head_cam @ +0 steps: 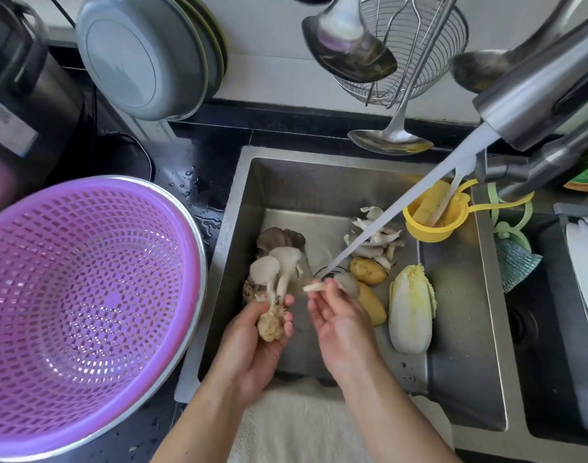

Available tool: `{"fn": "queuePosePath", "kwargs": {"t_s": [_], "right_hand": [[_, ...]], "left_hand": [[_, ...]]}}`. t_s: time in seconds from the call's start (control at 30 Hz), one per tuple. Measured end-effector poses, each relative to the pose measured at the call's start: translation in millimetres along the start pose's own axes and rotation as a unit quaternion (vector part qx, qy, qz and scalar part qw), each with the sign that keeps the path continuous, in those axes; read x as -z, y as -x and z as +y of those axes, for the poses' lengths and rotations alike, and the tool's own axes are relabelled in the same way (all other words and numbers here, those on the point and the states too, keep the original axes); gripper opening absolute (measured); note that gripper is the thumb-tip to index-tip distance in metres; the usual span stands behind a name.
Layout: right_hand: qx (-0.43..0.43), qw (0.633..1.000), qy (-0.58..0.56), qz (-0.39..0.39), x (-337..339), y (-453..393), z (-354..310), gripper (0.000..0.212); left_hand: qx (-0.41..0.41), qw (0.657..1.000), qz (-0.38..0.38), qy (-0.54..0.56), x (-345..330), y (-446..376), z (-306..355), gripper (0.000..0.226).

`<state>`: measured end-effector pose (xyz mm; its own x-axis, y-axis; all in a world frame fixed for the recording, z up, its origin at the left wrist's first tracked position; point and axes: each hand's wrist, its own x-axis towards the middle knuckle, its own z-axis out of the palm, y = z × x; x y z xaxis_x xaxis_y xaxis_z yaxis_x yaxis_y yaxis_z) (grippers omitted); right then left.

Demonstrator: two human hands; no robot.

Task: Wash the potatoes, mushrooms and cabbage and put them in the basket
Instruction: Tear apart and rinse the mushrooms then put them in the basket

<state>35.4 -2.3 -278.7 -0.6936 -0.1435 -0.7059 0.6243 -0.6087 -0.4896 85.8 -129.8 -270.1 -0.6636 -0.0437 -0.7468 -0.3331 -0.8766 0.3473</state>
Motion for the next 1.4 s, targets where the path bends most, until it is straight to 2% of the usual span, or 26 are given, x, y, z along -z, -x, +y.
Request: {"fn": "queuePosePath", "kwargs": {"t_s": [0.07, 0.13, 0.23, 0.3, 0.37, 0.47, 0.57, 0.63, 0.7, 0.77, 0.83, 0.9, 0.97, 1.07, 1.17, 1.3, 1.4], "right_hand": [[-0.021, 0.999, -0.027, 0.017, 6, -7, -5, 0.013], [-0.025, 0.999, 0.02, 0.02, 8, -11, -10, 0.008], [-0.003, 0.99, 0.139, 0.003, 1, -6, -16, 0.014], [0.017, 0.96, 0.279, -0.026, -6, 1, -15, 0.002], [0.037, 0.933, 0.356, -0.032, -13, 7, -5, 0.013], [0.07, 0.923, 0.379, 0.012, -18, 6, 8, 0.012], [0.033, 0.919, 0.39, 0.05, -15, -3, 11, 0.015], [0.018, 0.938, 0.345, 0.037, -12, -7, 12, 0.016], [-0.013, 0.973, 0.229, 0.001, -12, -6, 15, 0.019], [-0.055, 0.99, 0.121, -0.043, -10, -2, 15, 0.023], [-0.102, 0.993, 0.009, -0.063, -5, -1, 12, 0.021], [-0.126, 0.986, -0.099, -0.043, 1, -3, 7, 0.017], [-0.116, 0.984, -0.129, -0.027, 8, -6, -1, 0.017], [-0.104, 0.994, -0.012, -0.042, 13, -11, -10, 0.011], [-0.085, 0.993, 0.068, -0.055, 15, -15, -11, 0.019], [-0.024, 0.975, 0.215, -0.049, 3, -11, -4, 0.019], [0.006, 0.969, 0.247, -0.015, -3, -13, 6, 0.024]], "left_hand": [[-0.012, 1.0, -0.011, -0.01, 1, 0, 0, 0.043], [-0.02, 0.998, -0.022, -0.056, 0, 0, -2, 0.04], [-0.063, 0.981, 0.002, -0.185, 1, -2, -7, 0.037], [-0.107, 0.956, 0.014, -0.274, 0, -1, -11, 0.036], [-0.133, 0.934, 0.004, -0.331, -4, 1, -13, 0.034], [-0.141, 0.924, 0.012, -0.354, -7, 4, -14, 0.031], [-0.132, 0.94, 0.012, -0.315, -7, 4, -12, 0.027], [-0.106, 0.967, 0.008, -0.232, -7, 2, -10, 0.028], [-0.09, 0.985, 0.017, -0.148, -2, -3, -7, 0.031], [-0.075, 0.994, 0.016, -0.076, 1, -6, -4, 0.035], [-0.051, 0.999, 0.0, -0.018, 2, -6, -2, 0.041], [-0.026, 0.999, -0.012, 0.026, 2, -4, 0, 0.05], [-0.013, 0.999, -0.025, 0.031, 3, -2, 1, 0.054], [0.0, 0.998, -0.056, -0.006, 2, 2, 1, 0.049], [-0.023, 0.994, -0.066, -0.089, -1, 3, -2, 0.043], [-0.106, 0.955, -0.019, -0.276, -5, 3, -9, 0.029], [-0.119, 0.926, 0.015, -0.359, -4, -1, -13, 0.019]]}}
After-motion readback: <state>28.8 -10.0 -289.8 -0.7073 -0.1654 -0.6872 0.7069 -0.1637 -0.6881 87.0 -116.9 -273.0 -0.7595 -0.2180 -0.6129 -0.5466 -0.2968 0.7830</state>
